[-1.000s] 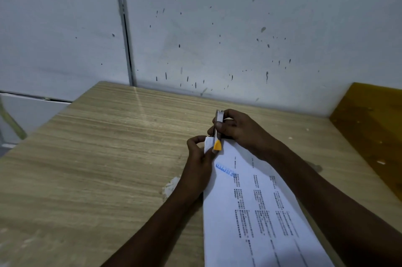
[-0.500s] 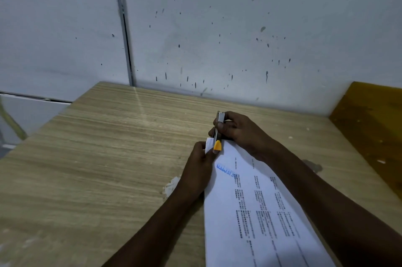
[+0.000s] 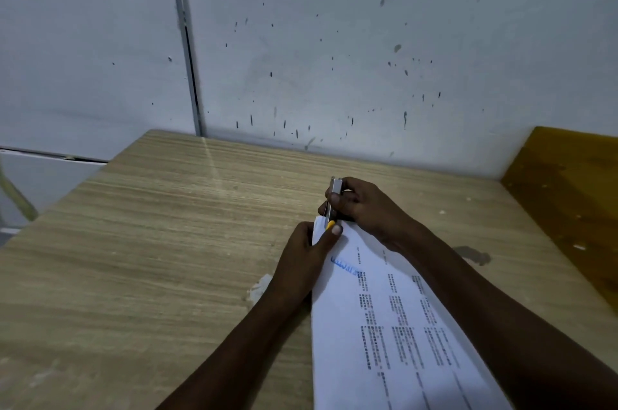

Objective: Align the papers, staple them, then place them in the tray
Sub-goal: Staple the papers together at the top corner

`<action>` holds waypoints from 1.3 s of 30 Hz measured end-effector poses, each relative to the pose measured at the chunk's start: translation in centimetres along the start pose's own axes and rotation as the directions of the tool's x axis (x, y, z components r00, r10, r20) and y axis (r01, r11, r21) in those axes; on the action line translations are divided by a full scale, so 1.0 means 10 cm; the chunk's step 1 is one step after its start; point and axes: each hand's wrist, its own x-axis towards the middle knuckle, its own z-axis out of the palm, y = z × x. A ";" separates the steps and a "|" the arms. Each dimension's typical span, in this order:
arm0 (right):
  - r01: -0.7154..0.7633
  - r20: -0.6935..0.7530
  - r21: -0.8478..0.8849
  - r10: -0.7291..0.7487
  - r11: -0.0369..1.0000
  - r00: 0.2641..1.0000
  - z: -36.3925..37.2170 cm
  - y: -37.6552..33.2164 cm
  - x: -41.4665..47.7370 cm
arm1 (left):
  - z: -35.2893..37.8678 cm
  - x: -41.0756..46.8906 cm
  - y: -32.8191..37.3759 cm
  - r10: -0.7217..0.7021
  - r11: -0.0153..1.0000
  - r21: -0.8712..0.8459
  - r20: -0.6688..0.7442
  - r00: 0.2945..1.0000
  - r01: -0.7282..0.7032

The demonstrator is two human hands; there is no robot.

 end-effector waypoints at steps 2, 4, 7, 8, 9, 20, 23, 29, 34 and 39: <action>-0.002 -0.007 -0.001 0.002 1.000 1.000 0.01 0.01 -0.01 | 0.01 -0.02 0.01 -0.004 1.000 0.013 -0.031 1.000 0.005; 0.003 -0.016 -0.019 -0.003 1.000 1.000 0.02 0.03 -0.01 | 0.01 -0.02 0.01 0.010 1.000 0.030 -0.049 0.999 -0.009; 0.003 -0.002 -0.035 -0.003 0.999 1.000 0.03 0.04 -0.02 | 0.00 -0.01 -0.01 0.021 0.998 0.066 -0.048 0.999 -0.017; -0.008 0.010 -0.043 0.008 0.999 1.000 0.03 0.03 -0.01 | 0.00 0.00 -0.01 0.020 0.998 0.057 -0.044 0.999 -0.018; -0.022 0.024 -0.066 0.023 0.998 0.999 0.03 0.03 -0.01 | -0.01 0.01 -0.03 0.021 0.999 0.040 -0.037 0.999 -0.020; -0.056 -0.091 -0.176 0.040 0.983 0.995 0.13 0.10 0.00 | 0.01 -0.02 0.01 0.043 0.999 -0.011 -0.019 0.999 -0.043; -0.052 -0.102 -0.170 0.035 0.984 0.994 0.14 0.10 -0.01 | 0.00 -0.01 0.02 0.060 0.998 0.024 -0.006 0.998 -0.060; -0.040 -0.133 -0.175 0.016 0.984 0.991 0.16 0.11 -0.01 | 0.00 0.01 0.01 0.083 0.995 0.055 -0.014 0.996 -0.082; -0.044 -0.139 -0.169 0.021 0.985 0.990 0.18 0.11 -0.01 | 0.00 0.01 0.01 0.092 0.992 0.087 -0.029 0.995 -0.089; -0.039 -0.139 -0.167 0.016 0.985 0.990 0.20 0.09 -0.03 | 0.00 0.01 0.02 0.091 0.992 0.088 -0.029 0.995 -0.088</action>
